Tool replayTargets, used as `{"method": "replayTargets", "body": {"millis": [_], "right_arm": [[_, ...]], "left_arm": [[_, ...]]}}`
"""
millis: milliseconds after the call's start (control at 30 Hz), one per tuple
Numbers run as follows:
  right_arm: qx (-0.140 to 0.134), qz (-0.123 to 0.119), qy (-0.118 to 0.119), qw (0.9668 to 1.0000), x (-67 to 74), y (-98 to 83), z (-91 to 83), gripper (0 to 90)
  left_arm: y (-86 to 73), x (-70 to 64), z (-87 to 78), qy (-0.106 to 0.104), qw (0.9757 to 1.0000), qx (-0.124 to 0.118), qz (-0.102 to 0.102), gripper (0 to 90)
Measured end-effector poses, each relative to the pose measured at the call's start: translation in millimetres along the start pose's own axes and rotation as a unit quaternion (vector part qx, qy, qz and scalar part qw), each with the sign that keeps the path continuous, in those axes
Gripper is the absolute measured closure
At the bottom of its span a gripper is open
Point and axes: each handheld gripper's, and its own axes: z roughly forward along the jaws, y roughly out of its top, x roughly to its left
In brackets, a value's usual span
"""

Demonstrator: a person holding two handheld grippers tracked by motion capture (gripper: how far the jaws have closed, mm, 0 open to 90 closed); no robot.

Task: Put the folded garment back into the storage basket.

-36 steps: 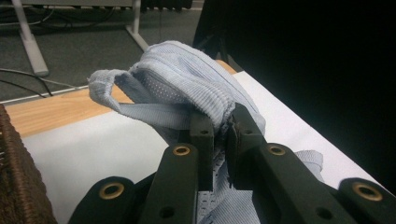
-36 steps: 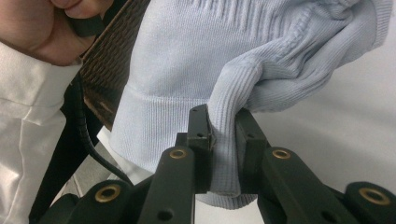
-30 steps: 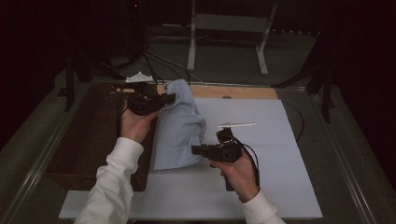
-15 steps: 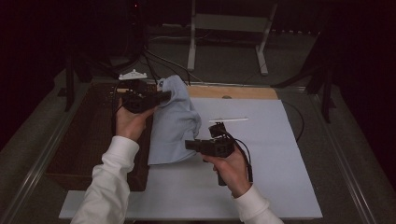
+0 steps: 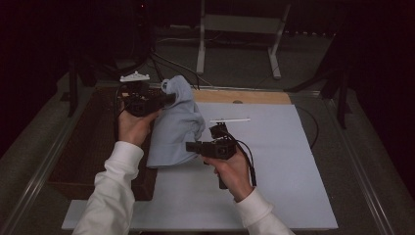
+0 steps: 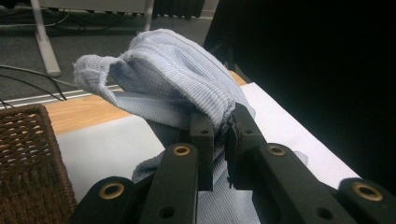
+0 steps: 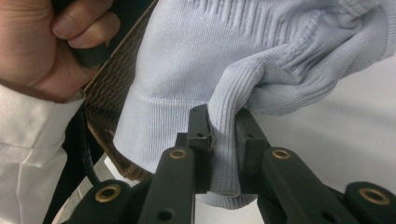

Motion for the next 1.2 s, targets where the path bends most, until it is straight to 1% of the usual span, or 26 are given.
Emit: {"method": "replayTargets", "body": {"millis": [67,333,633,900,1067,1200], "right_arm": [[0.001,-0.002,0.000,1.0000,3.0,2.9,3.4,80.6],[-0.002,-0.008,-0.003,1.0000,6.6,7.5,12.1,80.6],[-0.002,-0.015,-0.006,0.9999,14.3,13.6,24.9,80.6],[-0.002,-0.015,-0.001,0.9999,21.3,18.3,34.0,80.6],[0.002,-0.017,-0.002,0.9998,25.7,20.1,40.4,80.6],[0.006,-0.026,-0.005,0.9996,31.3,20.6,46.1,80.6]], "left_arm": [[0.0,1.3,-1.4,0.003,1.0000,-0.001,-0.001,83.2],[1.8,6.9,-9.6,0.012,0.9999,-0.008,-0.004,83.2],[3.4,13.7,-19.4,0.022,0.9996,-0.013,-0.006,83.1],[3.8,20.2,-29.7,0.031,0.9993,-0.020,-0.012,83.2],[3.1,25.0,-35.2,0.036,0.9990,-0.020,-0.014,83.2],[2.4,28.4,-38.1,0.037,0.9990,-0.020,-0.014,83.1]]}}
